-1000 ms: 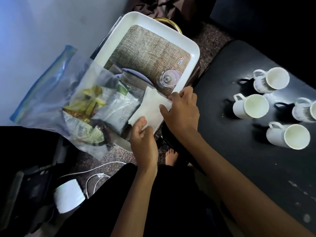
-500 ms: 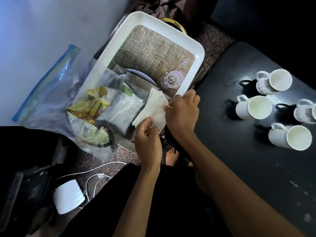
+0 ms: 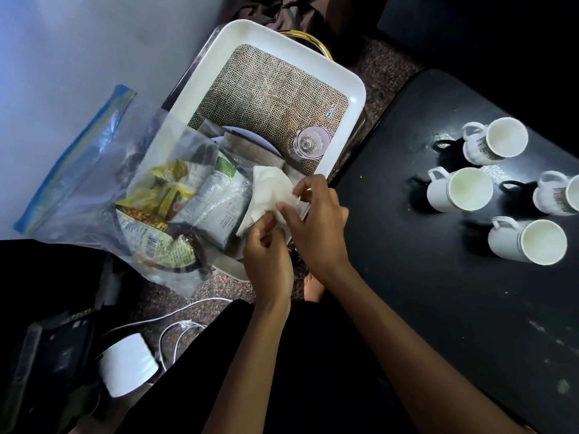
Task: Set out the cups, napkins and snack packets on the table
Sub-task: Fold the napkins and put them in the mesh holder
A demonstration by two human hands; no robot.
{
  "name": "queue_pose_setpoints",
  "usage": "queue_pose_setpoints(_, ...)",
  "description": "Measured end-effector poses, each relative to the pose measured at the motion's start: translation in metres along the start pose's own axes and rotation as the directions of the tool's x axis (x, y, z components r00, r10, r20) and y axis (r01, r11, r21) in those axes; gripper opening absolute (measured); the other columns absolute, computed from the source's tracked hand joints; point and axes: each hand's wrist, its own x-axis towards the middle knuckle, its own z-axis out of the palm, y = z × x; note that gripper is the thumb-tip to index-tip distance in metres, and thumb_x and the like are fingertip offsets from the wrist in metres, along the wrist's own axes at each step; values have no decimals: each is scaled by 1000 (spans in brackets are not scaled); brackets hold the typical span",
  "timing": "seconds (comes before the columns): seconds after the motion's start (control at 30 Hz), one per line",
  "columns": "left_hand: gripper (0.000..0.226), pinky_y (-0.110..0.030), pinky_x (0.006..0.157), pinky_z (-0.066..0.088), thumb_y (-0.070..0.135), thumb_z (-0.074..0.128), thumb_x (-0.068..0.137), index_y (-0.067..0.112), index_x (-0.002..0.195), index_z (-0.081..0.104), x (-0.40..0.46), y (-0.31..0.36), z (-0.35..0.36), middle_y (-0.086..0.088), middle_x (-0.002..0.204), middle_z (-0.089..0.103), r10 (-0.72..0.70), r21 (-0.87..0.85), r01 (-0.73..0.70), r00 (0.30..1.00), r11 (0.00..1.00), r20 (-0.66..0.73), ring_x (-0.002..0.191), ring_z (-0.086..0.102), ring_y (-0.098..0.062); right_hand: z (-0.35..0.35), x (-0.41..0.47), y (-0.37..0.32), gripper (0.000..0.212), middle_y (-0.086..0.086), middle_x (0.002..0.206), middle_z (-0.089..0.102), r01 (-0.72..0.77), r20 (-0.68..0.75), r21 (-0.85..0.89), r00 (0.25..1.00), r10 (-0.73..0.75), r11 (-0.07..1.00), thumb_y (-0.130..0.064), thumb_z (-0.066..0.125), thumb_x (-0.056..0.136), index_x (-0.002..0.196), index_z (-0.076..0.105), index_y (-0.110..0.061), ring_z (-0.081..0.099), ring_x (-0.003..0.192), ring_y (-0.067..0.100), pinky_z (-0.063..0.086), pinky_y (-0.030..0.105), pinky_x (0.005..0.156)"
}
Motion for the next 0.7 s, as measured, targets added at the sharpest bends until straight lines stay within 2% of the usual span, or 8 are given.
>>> queue_pose_setpoints(0.07,25,-38,99,50,1,50,91,10,110,65,-2,2,0,-9,109,69,28,-28,-29,999,999,-22,104,65,-18,-2,0,-2,27,-6,96,60,-63,-11,125,998,65,990,-14,66,82,98,46,-22,54,93,6,30,24,85)
queue_pose_setpoints(0.17,24,-28,87,53,1,51,89,15,103,65,-10,8,-1,-11,107,68,215,1,-217,966,976,-142,92,64,-12,-11,4,-5,29,2,88,62,-142,-44,365,985,170,920,-8,69,80,92,50,-26,54,70,-1,44,11,67)
queue_pose_setpoints(0.23,23,-37,83,52,6,55,83,22,99,61,-13,11,-3,-13,104,63,406,129,-387,892,913,-198,90,59,-20,-20,9,-3,28,10,85,65,-183,-22,425,977,212,887,-9,71,78,85,53,-29,54,65,6,50,26,67)
queue_pose_setpoints(0.3,30,-46,86,49,9,60,78,15,107,58,-11,14,-2,-16,109,55,546,247,-501,821,829,-167,97,54,-28,-30,13,-1,24,12,82,67,-194,-13,469,974,226,862,-6,71,77,81,58,-25,59,67,15,53,35,66)
queue_pose_setpoints(0.43,62,-50,97,42,16,67,73,7,131,47,-8,30,4,-14,131,47,673,394,-630,739,669,36,121,45,-29,-51,17,3,21,7,76,68,-153,4,620,981,192,770,4,67,78,79,61,-16,64,69,17,54,29,63)
queue_pose_setpoints(0.53,73,-47,104,39,23,70,73,8,138,40,-3,47,12,-9,134,53,677,383,-698,704,605,213,125,49,-21,-69,20,8,22,6,77,68,-123,16,636,989,147,762,5,67,78,80,63,-17,64,69,17,55,30,66)
queue_pose_setpoints(0.6,76,-45,105,41,23,70,73,12,141,37,0,59,18,-2,129,59,608,301,-695,718,653,339,121,53,-14,-83,21,14,24,4,79,68,-98,28,638,994,104,764,4,67,78,79,65,-20,64,70,15,55,28,67)
queue_pose_setpoints(0.7,83,-28,97,47,18,73,73,18,145,31,-2,68,31,10,119,56,473,242,-622,748,745,466,109,55,-1,-105,19,24,26,2,81,69,-68,55,635,998,43,769,4,66,79,79,67,-22,64,76,15,54,28,72)
